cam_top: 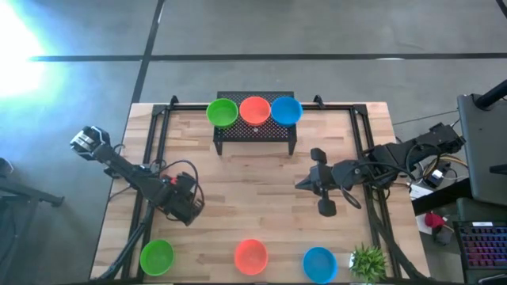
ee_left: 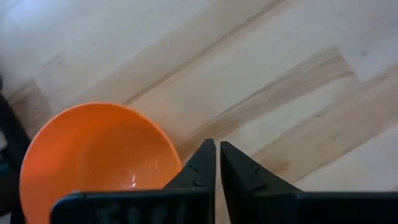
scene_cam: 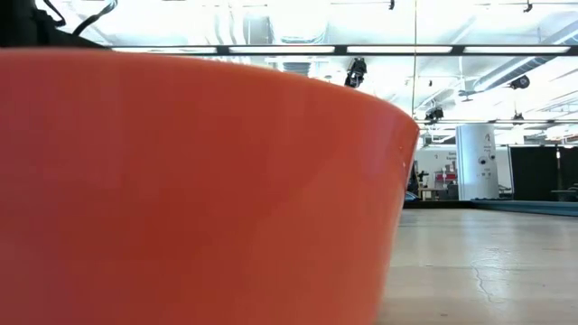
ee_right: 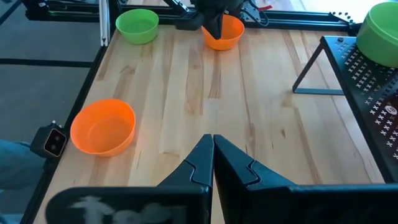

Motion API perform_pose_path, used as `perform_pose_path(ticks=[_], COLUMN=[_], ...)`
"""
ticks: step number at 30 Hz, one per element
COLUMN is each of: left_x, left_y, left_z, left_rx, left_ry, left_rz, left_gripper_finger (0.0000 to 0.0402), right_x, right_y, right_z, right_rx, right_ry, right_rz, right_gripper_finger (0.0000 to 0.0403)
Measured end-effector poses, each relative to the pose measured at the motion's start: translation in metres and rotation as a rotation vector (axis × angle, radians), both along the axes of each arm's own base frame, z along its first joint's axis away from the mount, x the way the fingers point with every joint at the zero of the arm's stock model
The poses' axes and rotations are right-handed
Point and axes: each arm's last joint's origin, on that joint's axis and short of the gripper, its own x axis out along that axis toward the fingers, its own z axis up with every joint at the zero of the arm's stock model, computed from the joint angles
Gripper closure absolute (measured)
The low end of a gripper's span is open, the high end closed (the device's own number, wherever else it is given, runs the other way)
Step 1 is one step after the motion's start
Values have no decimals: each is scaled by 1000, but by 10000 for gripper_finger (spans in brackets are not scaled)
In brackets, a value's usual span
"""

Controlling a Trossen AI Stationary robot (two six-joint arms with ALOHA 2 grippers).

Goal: Pick & Place Mini bowls
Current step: Stack the top orange bowl on the orange bowl on the shelf

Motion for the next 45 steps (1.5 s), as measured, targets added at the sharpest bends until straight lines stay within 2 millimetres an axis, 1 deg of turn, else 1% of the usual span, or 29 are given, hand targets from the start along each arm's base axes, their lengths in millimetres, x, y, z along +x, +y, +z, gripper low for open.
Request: perform_pose_path(ticks=[6,10,16,21,26,33,35,37,41,45], left_x=[-2,-5,-13,-15,-15,-20,-21,-21,-20,-18], left_y=[1,3,7,8,8,10,10,9,8,7], left_z=[0,-5,-18,-26,-39,-48,-49,-49,-47,-45], left_rx=[-6,6,17,2,-37,-48,-68,-93,-105,-101], left_ry=[23,41,75,80,46,83,101,122,130,134], left_rz=[27,39,94,101,94,94,87,73,40,-8], left_gripper_finger=[337,321,319,319,319,319,321,333,387,398], right_x=[0,0,0,0,0,0,0,0,0,0], right_y=[0,0,0,0,0,0,0,0,0,0], right_z=[0,0,0,0,0,0,0,0,0,0], right_rx=[0,0,-1,-4,-7,-11,-21,-27,-47,-45], right_ry=[0,0,0,0,0,0,-1,-1,-3,-2], right_rz=[0,-1,0,2,4,6,13,17,31,29], right_gripper_finger=[394,394,394,394,394,394,394,394,394,394])
